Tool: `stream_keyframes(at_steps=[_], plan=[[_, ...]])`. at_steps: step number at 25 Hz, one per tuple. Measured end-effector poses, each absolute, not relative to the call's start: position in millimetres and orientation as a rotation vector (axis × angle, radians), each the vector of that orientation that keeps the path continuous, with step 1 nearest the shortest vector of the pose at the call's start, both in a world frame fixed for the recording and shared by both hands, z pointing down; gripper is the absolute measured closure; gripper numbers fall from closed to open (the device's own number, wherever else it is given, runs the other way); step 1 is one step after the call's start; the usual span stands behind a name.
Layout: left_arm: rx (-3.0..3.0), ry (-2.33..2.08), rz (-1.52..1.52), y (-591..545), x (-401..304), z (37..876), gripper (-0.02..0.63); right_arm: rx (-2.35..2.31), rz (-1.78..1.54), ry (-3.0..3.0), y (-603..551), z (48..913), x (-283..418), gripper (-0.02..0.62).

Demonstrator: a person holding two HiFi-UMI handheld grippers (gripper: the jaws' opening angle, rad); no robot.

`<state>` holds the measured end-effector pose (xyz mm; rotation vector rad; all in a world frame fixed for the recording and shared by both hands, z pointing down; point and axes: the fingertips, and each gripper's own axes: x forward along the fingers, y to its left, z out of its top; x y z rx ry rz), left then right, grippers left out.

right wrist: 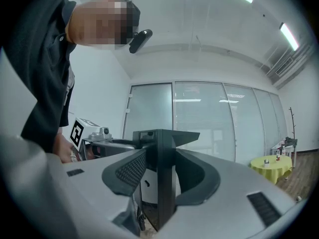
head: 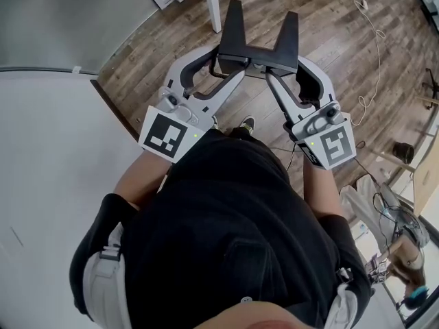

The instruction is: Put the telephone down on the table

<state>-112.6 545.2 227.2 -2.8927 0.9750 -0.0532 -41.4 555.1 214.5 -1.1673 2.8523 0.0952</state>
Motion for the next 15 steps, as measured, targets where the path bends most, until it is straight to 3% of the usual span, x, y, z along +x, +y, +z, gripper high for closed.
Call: stream_keyframes(at_steps=[15], plan=[[-2.899, 0.958, -0.075, 534.6, -73.0, 225.7, 0.408, -1.175, 0.104, 2.841, 544.5, 211.2, -0.6, 0.399]])
